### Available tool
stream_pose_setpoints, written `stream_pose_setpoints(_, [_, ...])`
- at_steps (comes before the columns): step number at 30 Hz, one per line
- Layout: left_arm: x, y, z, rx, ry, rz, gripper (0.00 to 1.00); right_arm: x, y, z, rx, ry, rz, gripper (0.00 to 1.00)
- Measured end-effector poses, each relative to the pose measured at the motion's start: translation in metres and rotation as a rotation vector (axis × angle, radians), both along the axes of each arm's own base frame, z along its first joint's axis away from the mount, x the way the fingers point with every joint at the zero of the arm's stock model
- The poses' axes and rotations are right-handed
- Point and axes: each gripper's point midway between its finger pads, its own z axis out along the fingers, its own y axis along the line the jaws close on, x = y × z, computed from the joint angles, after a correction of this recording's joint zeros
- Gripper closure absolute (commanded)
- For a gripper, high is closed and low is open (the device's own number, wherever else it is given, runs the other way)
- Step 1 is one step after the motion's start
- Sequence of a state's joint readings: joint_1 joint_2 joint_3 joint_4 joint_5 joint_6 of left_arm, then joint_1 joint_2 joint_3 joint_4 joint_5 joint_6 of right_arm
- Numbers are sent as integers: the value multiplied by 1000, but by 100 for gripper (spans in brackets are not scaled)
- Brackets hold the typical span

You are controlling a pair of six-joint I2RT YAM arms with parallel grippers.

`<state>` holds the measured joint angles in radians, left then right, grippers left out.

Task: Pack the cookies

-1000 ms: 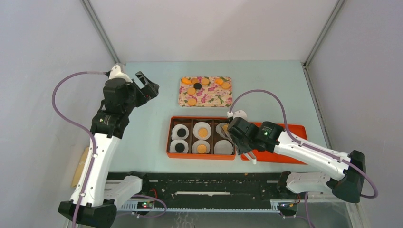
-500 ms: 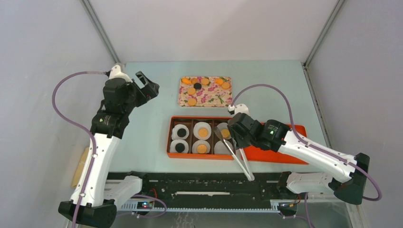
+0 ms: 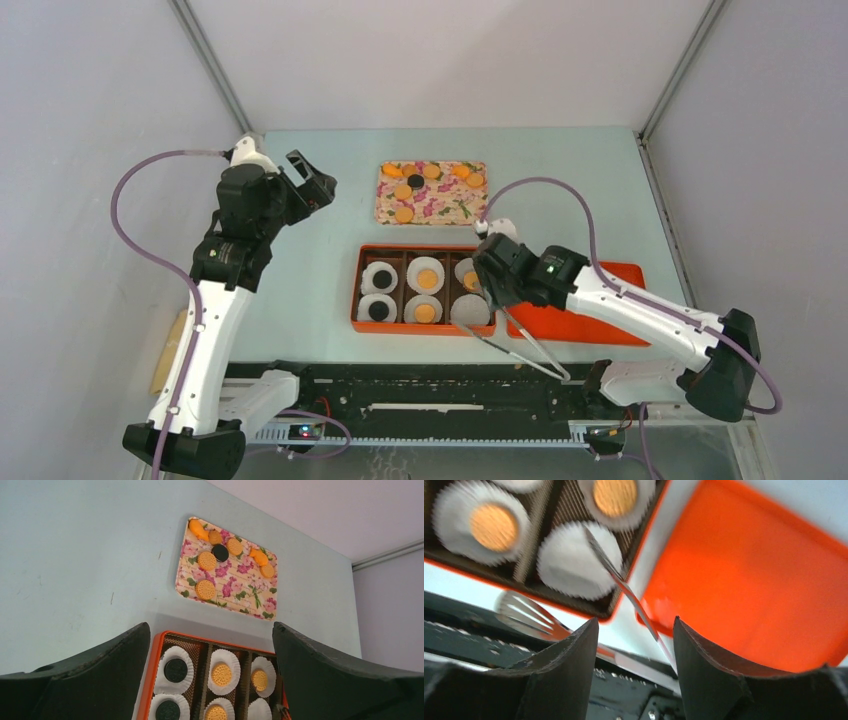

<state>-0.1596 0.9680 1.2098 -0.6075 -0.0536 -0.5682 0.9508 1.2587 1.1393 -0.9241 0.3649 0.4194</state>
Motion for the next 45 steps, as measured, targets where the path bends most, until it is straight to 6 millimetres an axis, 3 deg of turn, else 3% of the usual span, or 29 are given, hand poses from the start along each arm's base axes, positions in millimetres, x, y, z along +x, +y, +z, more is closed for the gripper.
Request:
stream_pose_setpoints(1, [0,-1,0,-2,0,-5,4,-8,-6,-11,-24,26,0,24])
stream_pose_setpoints(4, [0,-4,-1,-5,3,-17,4,-37,-22,-32,-52,91,4,20])
stream_pose_setpoints(8, [2,-11,-6,-4,21,-40,4,-68,-38,-29,26,106,-3,24])
stream_pose_setpoints(13, [3,-26,-11,-3,36,-90,4,-77,-45,-25,76,107,-35,25])
stream_pose_setpoints(17, [1,-31,-10,-4,35,-104,4,-85,-38,-37,59,162,-47,25])
stream_pose_setpoints(26, [1,-31,-10,-5,33,-106,4,-139,-5,-64,22,316,71,28])
stream_pose_setpoints(30, [1,-32,-10,-5,32,-107,4,-149,5,-76,-1,362,80,35])
stream_pose_setpoints(35, [1,-32,-10,-5,32,-107,4,-165,13,-87,-34,401,108,34])
stream_pose_setpoints(45, [-2,-31,-7,-7,19,-109,4,-157,23,-117,-162,403,134,33])
